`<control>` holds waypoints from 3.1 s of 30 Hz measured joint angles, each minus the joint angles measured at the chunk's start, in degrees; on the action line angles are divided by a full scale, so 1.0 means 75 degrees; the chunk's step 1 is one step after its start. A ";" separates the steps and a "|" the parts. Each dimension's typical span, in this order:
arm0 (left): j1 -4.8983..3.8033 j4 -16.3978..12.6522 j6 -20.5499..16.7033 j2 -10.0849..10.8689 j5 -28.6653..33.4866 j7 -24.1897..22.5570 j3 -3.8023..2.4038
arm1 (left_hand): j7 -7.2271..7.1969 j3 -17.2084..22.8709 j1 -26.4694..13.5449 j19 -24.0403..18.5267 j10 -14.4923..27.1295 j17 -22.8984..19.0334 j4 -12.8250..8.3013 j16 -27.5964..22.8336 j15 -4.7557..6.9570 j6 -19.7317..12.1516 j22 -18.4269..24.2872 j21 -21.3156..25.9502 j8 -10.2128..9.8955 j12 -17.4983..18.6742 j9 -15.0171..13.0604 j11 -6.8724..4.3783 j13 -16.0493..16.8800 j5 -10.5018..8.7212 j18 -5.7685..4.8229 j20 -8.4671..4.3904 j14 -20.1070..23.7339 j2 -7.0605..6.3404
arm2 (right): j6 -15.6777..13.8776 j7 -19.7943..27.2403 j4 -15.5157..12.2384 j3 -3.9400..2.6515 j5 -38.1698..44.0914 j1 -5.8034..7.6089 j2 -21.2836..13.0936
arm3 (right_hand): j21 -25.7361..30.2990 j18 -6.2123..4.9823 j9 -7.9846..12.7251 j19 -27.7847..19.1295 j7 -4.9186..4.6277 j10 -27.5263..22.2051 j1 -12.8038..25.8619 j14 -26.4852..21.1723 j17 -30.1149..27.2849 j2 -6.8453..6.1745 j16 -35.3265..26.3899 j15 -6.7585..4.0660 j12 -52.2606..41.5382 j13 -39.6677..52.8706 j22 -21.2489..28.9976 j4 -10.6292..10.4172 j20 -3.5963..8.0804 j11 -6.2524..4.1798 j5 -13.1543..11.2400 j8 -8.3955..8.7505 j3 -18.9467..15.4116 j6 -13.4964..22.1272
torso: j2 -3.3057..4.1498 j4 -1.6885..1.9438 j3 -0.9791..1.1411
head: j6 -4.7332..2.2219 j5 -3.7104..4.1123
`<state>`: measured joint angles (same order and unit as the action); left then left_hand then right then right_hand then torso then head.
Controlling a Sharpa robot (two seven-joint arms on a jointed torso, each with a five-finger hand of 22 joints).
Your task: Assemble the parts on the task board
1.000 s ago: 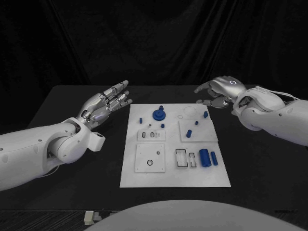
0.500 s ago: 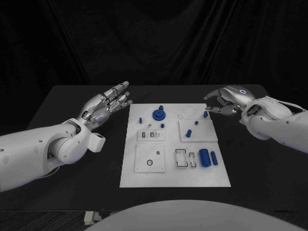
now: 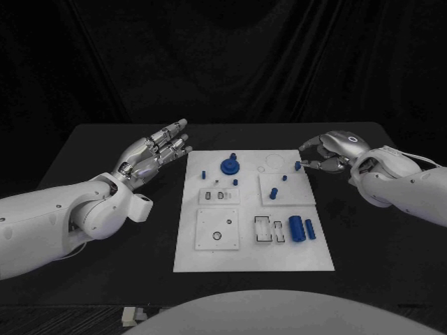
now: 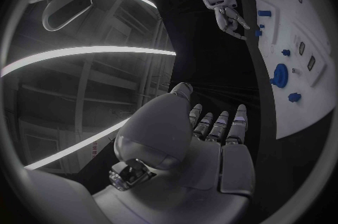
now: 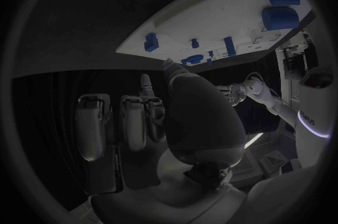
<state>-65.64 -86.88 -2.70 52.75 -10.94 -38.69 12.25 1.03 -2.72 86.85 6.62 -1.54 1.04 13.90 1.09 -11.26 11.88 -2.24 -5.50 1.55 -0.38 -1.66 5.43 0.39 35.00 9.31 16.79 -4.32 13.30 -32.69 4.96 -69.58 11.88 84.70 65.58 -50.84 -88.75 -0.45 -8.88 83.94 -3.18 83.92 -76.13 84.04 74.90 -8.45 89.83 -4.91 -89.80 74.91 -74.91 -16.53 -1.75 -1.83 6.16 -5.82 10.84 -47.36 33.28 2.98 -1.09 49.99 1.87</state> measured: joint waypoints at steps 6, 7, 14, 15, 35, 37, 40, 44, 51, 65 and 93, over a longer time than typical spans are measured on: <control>0.0010 0.0001 0.0016 -0.0007 0.0000 -0.0001 0.0000 | 0.0000 0.0000 0.0000 0.0000 0.0000 0.0000 0.0000 0.0000 0.0000 0.0000 0.0000 0.0000 0.0000 0.0000 0.0001 0.0000 0.0000 0.0000 0.0000 0.0000 0.0000 0.0000 | 0.0018 0.0030 0.0177 0.0003 -0.0016 -0.0112 0.0108 | 0.0000 -0.0001 -0.0010 0.0000 -0.0002 0.0000 0.0000 0.0000 0.0000 0.0000 0.0000 0.0000 0.0000 0.0000 0.0000 0.0000 0.0000 0.0000 0.0000 -0.0031 0.0000 -0.0002 | 0.0000 0.0000 0.0000 | 0.0000 -0.0008; 0.0012 0.0001 0.0017 -0.0007 0.0000 -0.0001 0.0000 | 0.0000 0.0000 0.0000 0.0000 0.0000 0.0000 0.0000 0.0000 0.0000 0.0000 0.0000 0.0000 0.0000 0.0000 0.0000 0.0000 0.0000 0.0000 0.0000 0.0000 0.0000 0.0000 | 0.0023 0.0031 0.0195 0.0003 -0.0019 -0.0120 0.0119 | 0.0000 0.0000 -0.0010 0.0000 -0.0002 0.0000 0.0000 0.0000 0.0000 0.0000 0.0000 0.0000 0.0000 0.0000 0.0000 0.0000 0.0000 0.0000 -0.0031 -0.0031 0.0000 -0.0002 | 0.0000 0.0001 0.0000 | 0.0000 -0.0004; 0.0015 -0.0003 0.0028 0.0031 0.0000 0.0003 0.0000 | 0.0000 0.0000 0.0000 0.0000 0.0000 0.0000 0.0000 0.0000 0.0000 0.0000 0.0000 0.0000 0.0000 0.0000 0.0001 0.0000 0.0000 0.0000 0.0000 0.0000 0.0000 0.0000 | 0.0063 0.0033 0.0275 0.0002 -0.0030 -0.0160 0.0166 | 0.0000 0.0000 -0.0028 0.0000 -0.0031 0.0000 0.0000 0.0000 0.0000 0.0000 0.0000 0.0000 0.0000 -0.0001 0.0001 0.0000 0.0000 0.0000 -0.0066 -0.0030 0.0000 -0.0030 | 0.0001 0.0004 0.0000 | 0.0000 0.0005; 0.0016 -0.0003 0.0029 0.0036 0.0000 0.0004 0.0000 | 0.0000 0.0000 0.0000 0.0000 0.0000 0.0000 0.0000 0.0000 0.0000 0.0000 0.0000 0.0000 0.0000 0.0000 0.0001 0.0000 0.0000 0.0000 0.0000 0.0000 0.0000 0.0000 | 0.0069 0.0033 0.0285 0.0002 -0.0031 -0.0163 0.0173 | 0.0000 0.0000 -0.0028 0.0000 -0.0031 0.0000 0.0000 0.0000 0.0000 0.0000 0.0000 0.0000 0.0000 -0.0001 0.0000 0.0000 0.0000 0.0000 -0.0066 -0.0030 0.0000 -0.0030 | 0.0001 0.0004 0.0000 | 0.0000 0.0001; 0.0052 0.0020 0.0079 0.0022 0.0000 0.0037 0.0000 | 0.0000 -0.0001 0.0000 0.0000 0.0001 -0.0001 0.0001 0.0000 -0.0028 0.0000 0.0000 0.0000 0.0000 0.0000 0.0002 0.0000 0.0000 0.0000 0.0000 0.0000 -0.0028 0.0000 | 0.0237 0.0033 0.0590 0.0000 -0.0039 -0.0208 0.0433 | 0.0000 -0.0001 -0.0090 0.0000 -0.0057 0.0000 -0.0088 0.0000 0.0000 -0.0015 0.0000 0.0000 0.0000 -0.0001 -0.0004 0.0000 0.0000 0.0000 -0.0118 -0.0060 0.0000 -0.0114 | -0.0001 0.0004 -0.0001 | 0.0000 -0.0010; 0.0054 0.0021 0.0087 0.0023 0.0000 0.0041 0.0000 | 0.0000 -0.0001 0.0000 0.0000 0.0001 -0.0001 0.0001 0.0000 -0.0028 0.0000 0.0000 0.0000 0.0000 0.0000 0.0002 0.0000 0.0000 0.0000 -0.0001 0.0000 -0.0028 0.0000 | 0.0257 0.0033 0.0614 0.0000 -0.0039 -0.0214 0.0456 | 0.0000 0.0000 -0.0108 0.0000 -0.0057 0.0000 -0.0195 0.0000 0.0000 -0.0020 0.0000 0.0000 0.0000 -0.0001 -0.0004 0.0009 0.0000 0.0000 -0.0118 -0.0060 0.0009 -0.0113 | 0.0001 0.0004 -0.0001 | 0.0000 -0.0008; 0.0056 0.0021 0.0095 0.0023 0.0000 0.0048 0.0000 | 0.0000 -0.0001 0.0000 0.0000 0.0000 -0.0001 0.0001 0.0000 -0.0028 0.0000 0.0000 0.0000 0.0000 0.0000 0.0002 0.0000 0.0000 0.0000 0.0000 0.0000 -0.0028 0.0000 | 0.0287 0.0033 0.0644 0.0000 -0.0040 -0.0225 0.0483 | 0.0000 0.0000 -0.0123 0.0000 -0.0073 0.0000 -0.0261 0.0000 0.0000 -0.0016 0.0000 0.0000 0.0000 -0.0001 -0.0004 0.0021 0.0000 0.0000 -0.0118 -0.0060 0.0023 -0.0130 | 0.0001 0.0004 -0.0001 | 0.0000 -0.0008; 0.0058 0.0021 0.0106 0.0023 0.0000 0.0053 0.0000 | 0.0000 -0.0001 0.0000 0.0000 0.0001 -0.0001 0.0000 0.0000 -0.0028 0.0000 0.0000 0.0000 0.0000 0.0000 0.0002 0.0000 0.0000 0.0000 0.0000 0.0000 -0.0028 0.0000 | 0.0320 0.0033 0.0679 0.0000 -0.0040 -0.0232 0.0507 | 0.0035 0.0000 -0.0139 0.0000 -0.0056 0.0000 -0.0304 0.0000 0.0000 -0.0018 0.0000 0.0000 0.0000 -0.0001 -0.0004 0.0001 0.0000 0.0000 -0.0086 -0.0091 0.0043 -0.0167 | 0.0001 0.0004 -0.0001 | 0.0000 -0.0018; 0.0062 0.0019 0.0125 0.0022 0.0000 0.0056 0.0000 | 0.0000 -0.0001 0.0000 0.0000 0.0000 -0.0001 0.0001 0.0000 -0.0028 0.0000 0.0000 0.0000 0.0000 0.0000 0.0003 0.0000 0.0000 0.0000 0.0000 0.0000 -0.0028 0.0000 | 0.0377 0.0033 0.0735 0.0000 -0.0040 -0.0239 0.0533 | 0.0048 -0.0001 -0.0190 0.0000 -0.0078 0.0028 -0.0466 0.0000 0.0000 0.0001 0.0000 0.0000 0.0000 -0.0001 -0.0003 0.0023 0.0000 0.0028 0.0024 -0.0120 0.0065 -0.0243 | 0.0001 0.0004 -0.0001 | 0.0000 -0.0027; 0.0067 0.0024 0.0154 0.0008 0.0000 0.0063 0.0000 | 0.0000 -0.0001 0.0000 0.0000 0.0001 -0.0002 0.0001 0.0000 -0.0028 0.0000 0.0000 0.0000 0.0000 0.0000 0.0003 -0.0001 0.0000 0.0000 0.0000 0.0000 -0.0028 0.0000 | 0.0471 0.0032 0.0814 0.0000 -0.0040 -0.0259 0.0605 | 0.0066 0.0000 -0.0264 0.0000 -0.0105 0.0028 -0.0556 0.0000 0.0000 0.0034 0.0000 0.0000 0.0000 -0.0001 -0.0002 0.0023 0.0000 0.0028 0.0061 -0.0179 0.0065 -0.0392 | 0.0001 0.0004 -0.0002 | 0.0000 -0.0021; 0.0096 0.0052 0.0198 -0.0010 0.0000 0.0086 0.0000 | 0.0000 0.0021 0.0000 0.0000 0.0001 -0.0002 -0.0021 0.0000 -0.0028 0.0000 0.0000 0.0000 0.0000 0.0000 0.0003 0.0000 0.0000 0.0000 0.0000 0.0000 -0.0028 0.0000 | 0.0563 0.0023 0.0991 -0.0001 -0.0040 -0.0298 0.0761 | 0.0132 0.0000 -0.0486 0.0000 -0.0098 -0.0001 -0.0587 -0.0006 0.0000 0.0289 0.0000 0.0049 0.0000 0.0005 0.0000 0.0024 0.0000 0.0056 0.0302 -0.0372 0.0150 -0.0835 | 0.0001 0.0004 -0.0001 | 0.0000 -0.0026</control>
<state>-64.91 -86.49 -1.22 52.67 -10.94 -38.05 12.25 1.03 -2.57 86.85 6.62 -1.54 1.03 13.74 1.09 -11.46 11.88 -2.24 -5.50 1.55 -0.38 -1.63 5.43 0.39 34.99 9.32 16.78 -4.53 13.30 -28.47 5.13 -62.15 11.86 84.40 63.34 -45.14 -87.76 -0.45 -12.52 83.94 -3.92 83.92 -80.53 83.99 74.90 -6.28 89.83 -4.54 -89.80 74.95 -74.90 -16.35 -1.75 -1.41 8.42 -8.60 11.96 -53.62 33.29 3.01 -1.10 49.99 1.68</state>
